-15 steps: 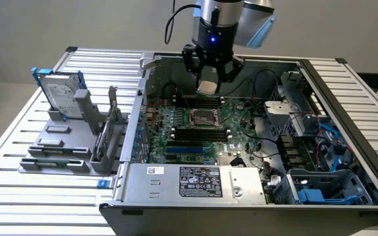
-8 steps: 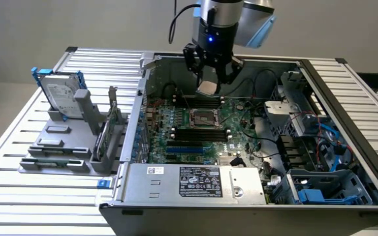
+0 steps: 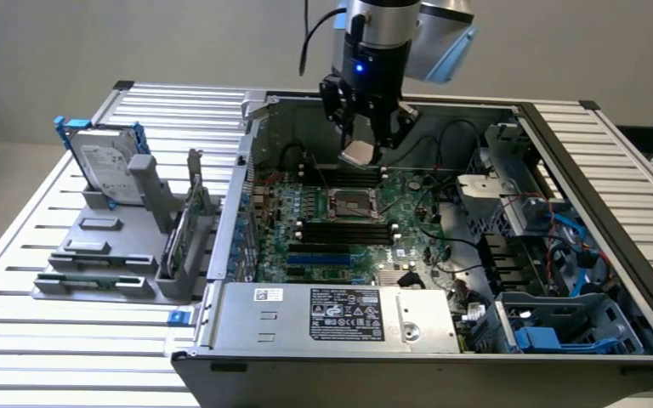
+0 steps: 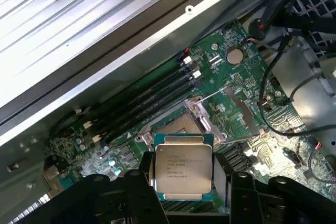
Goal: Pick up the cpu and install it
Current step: 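Place the cpu into insertion slot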
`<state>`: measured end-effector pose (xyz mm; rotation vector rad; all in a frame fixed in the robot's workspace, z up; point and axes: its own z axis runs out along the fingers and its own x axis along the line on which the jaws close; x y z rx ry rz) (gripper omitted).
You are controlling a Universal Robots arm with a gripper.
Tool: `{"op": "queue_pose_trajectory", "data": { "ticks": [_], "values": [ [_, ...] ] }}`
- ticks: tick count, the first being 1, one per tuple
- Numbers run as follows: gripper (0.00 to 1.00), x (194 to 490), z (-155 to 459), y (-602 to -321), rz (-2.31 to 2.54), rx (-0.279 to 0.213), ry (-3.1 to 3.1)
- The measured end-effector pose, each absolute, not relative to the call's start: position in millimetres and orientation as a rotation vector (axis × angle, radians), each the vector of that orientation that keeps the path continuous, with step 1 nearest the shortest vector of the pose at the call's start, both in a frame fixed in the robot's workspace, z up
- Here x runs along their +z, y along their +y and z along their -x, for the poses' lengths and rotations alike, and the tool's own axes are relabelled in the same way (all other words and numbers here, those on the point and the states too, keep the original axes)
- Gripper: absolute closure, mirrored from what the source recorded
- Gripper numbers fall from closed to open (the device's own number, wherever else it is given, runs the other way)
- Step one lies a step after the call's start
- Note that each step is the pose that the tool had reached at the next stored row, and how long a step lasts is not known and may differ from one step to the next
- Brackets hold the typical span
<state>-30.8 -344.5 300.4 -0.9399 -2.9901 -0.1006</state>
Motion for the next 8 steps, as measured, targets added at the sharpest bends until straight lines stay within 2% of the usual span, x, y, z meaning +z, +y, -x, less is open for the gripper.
{"op": "queue_pose_trajectory", "data": {
  "ticks": [8],
  "values": [
    [0.45,298.7,30.8,-344.5,1.156,-0.101,-2.918]
  ]
}}
